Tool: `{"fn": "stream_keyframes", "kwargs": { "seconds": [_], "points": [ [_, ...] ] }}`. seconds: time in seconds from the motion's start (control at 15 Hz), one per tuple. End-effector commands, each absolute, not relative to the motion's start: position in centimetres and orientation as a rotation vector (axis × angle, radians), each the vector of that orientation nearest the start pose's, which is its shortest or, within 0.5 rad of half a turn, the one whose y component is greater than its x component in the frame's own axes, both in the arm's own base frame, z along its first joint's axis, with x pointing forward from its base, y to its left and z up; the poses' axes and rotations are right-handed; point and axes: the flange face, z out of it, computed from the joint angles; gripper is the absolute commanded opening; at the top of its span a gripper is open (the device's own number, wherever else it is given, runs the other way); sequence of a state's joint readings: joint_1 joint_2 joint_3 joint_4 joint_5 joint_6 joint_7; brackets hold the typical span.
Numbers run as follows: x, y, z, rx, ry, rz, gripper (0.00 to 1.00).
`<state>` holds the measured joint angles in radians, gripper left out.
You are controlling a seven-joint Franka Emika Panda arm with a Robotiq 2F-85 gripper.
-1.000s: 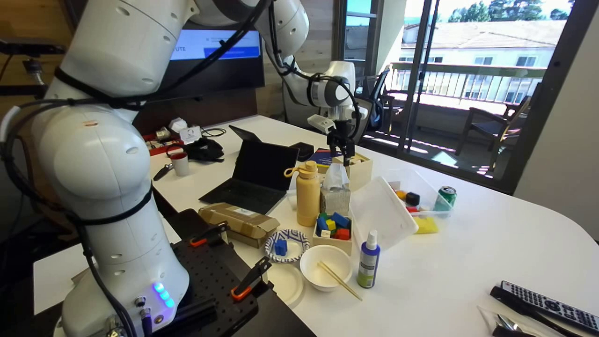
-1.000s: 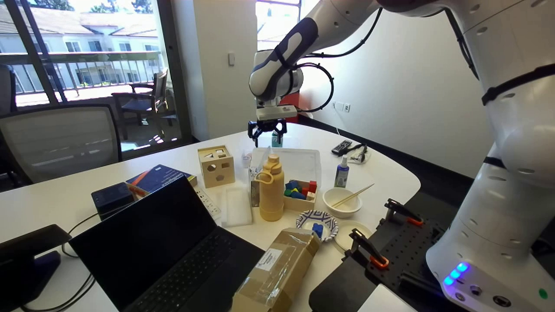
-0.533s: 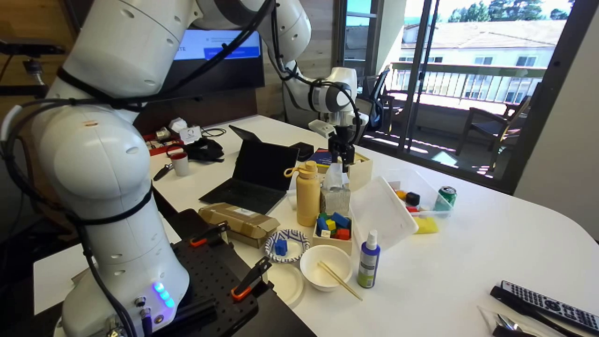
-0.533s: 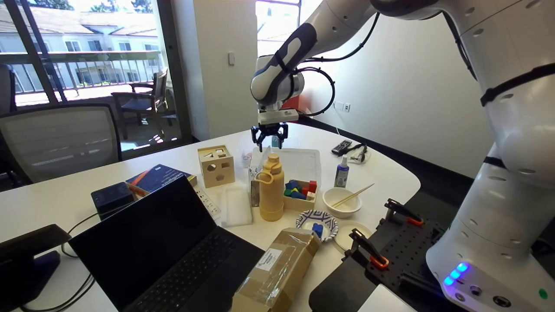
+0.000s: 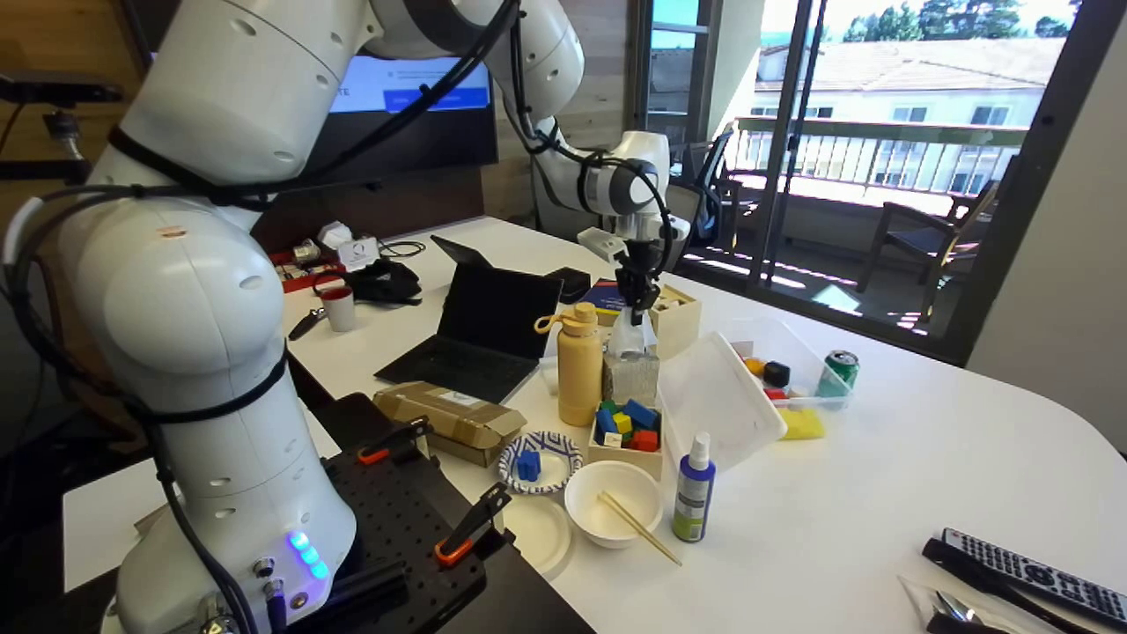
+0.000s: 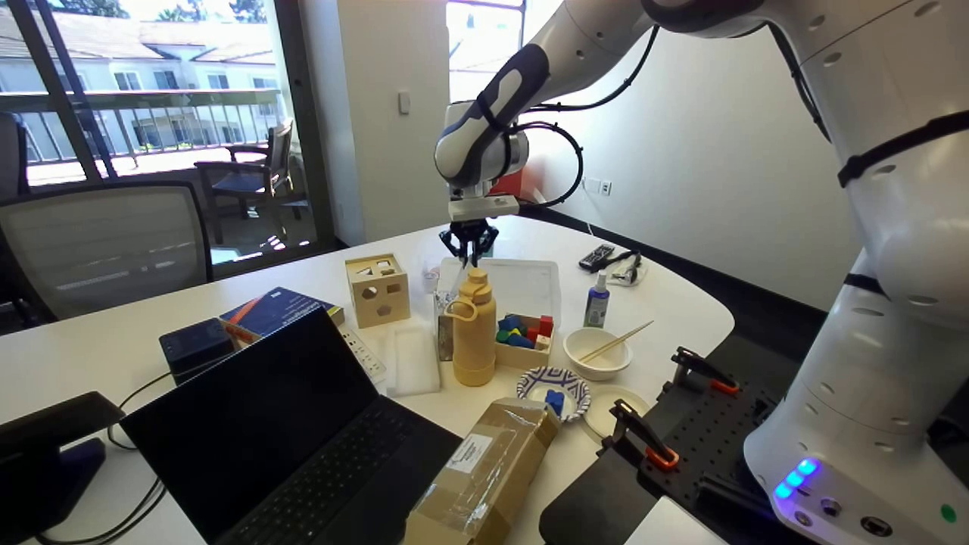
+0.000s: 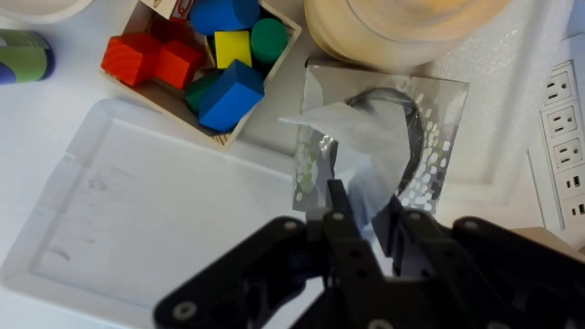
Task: Pick up a tissue and put it on the table
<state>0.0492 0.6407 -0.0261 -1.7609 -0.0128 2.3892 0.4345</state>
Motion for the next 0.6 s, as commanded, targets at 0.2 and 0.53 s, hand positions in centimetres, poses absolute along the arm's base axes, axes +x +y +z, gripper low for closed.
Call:
{"fn": "stream_keyframes", "kwargs": {
  "seconds": [0.2, 0.53],
  "points": [
    [65.6, 2.5, 22.8, -3.111, 0.586, -0.056, 0.00],
    [64.6, 4.1, 28.3, -3.124, 0.528, -0.170, 0.00]
  ]
}}
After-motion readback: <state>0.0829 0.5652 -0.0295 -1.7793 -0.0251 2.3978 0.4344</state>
